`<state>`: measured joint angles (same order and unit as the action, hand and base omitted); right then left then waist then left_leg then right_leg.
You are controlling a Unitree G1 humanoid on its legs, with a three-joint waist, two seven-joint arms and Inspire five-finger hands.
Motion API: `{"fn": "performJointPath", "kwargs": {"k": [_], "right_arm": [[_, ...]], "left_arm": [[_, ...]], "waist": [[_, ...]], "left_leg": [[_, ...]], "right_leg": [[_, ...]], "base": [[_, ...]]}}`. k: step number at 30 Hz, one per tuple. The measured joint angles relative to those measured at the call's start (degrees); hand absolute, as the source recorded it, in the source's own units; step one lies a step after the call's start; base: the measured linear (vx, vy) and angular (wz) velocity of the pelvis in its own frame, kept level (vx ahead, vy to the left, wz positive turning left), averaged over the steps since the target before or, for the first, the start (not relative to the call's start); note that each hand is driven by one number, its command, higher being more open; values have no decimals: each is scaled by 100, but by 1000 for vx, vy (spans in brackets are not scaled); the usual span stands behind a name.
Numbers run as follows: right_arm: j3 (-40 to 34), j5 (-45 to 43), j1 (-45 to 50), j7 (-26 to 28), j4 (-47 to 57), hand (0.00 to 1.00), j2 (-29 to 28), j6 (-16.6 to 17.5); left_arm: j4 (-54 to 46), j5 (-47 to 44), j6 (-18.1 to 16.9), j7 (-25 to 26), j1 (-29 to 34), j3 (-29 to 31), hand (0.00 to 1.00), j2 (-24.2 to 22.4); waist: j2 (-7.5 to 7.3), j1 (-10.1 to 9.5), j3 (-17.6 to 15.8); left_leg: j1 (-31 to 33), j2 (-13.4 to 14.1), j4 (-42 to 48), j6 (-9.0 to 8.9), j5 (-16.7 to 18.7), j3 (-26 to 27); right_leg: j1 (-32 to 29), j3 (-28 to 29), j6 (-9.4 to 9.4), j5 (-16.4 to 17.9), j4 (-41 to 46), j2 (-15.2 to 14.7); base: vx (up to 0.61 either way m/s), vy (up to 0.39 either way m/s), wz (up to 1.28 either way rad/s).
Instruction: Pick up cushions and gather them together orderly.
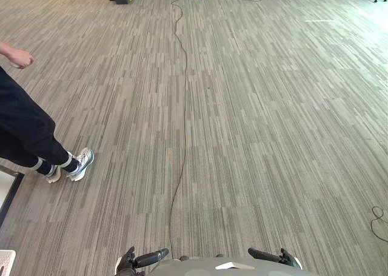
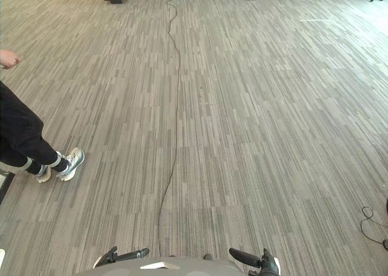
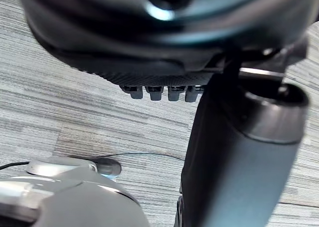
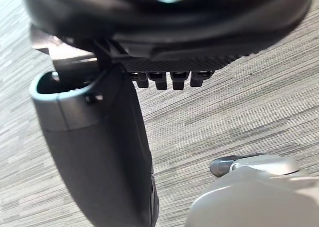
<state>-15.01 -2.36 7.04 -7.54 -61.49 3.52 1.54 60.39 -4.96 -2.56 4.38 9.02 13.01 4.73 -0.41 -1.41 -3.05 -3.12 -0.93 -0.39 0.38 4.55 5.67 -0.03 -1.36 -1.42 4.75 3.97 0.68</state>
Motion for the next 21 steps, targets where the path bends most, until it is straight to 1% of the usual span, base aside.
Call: {"fn": "performJointPath", "kwargs": {"k": [3, 6, 9, 15, 21], "right_arm": [[-19, 5, -147, 4, -10, 100, -40, 3], [-83, 9, -223, 1, -7, 100, -157, 5], [-140, 48, -297, 28, -6, 100, -287, -7], [-164, 126, -327, 43, -5, 100, -319, -3], [-164, 128, -331, 37, -5, 100, -344, -7]], "left_arm": [[-1, -1, -31, -46, -157, 175, 100, -75], [-18, 1, -58, -99, -165, 185, 100, -73], [-28, 2, -60, -107, -165, 187, 100, -79], [-20, -5, -59, -105, -143, 195, 100, -89], [-21, -4, -60, -99, -143, 197, 100, -71]], "waist": [[16, -2, -65], [-4, -2, -90], [-5, -3, -127], [3, -26, -229], [-32, -61, -249]], "left_leg": [[-16, -7, -37, 23, -33, 6], [-16, -18, -42, 45, -49, 5], [-32, -36, -66, 26, -103, 6], [-194, -43, -409, 82, -351, -4], [-193, -64, -463, 77, -370, -18]], "right_leg": [[77, 1, -22, -108, -153, -4], [83, 0, -23, -109, -173, -12], [98, -5, -23, -109, -181, -30], [121, -49, -3, -149, -177, -25], [124, -76, -8, -162, -220, -40]], "base": [[-29, 6, -1], [-77, -14, -2], [-96, -28, 2], [-92, -21, 3], [-32, 0, 1]]}}
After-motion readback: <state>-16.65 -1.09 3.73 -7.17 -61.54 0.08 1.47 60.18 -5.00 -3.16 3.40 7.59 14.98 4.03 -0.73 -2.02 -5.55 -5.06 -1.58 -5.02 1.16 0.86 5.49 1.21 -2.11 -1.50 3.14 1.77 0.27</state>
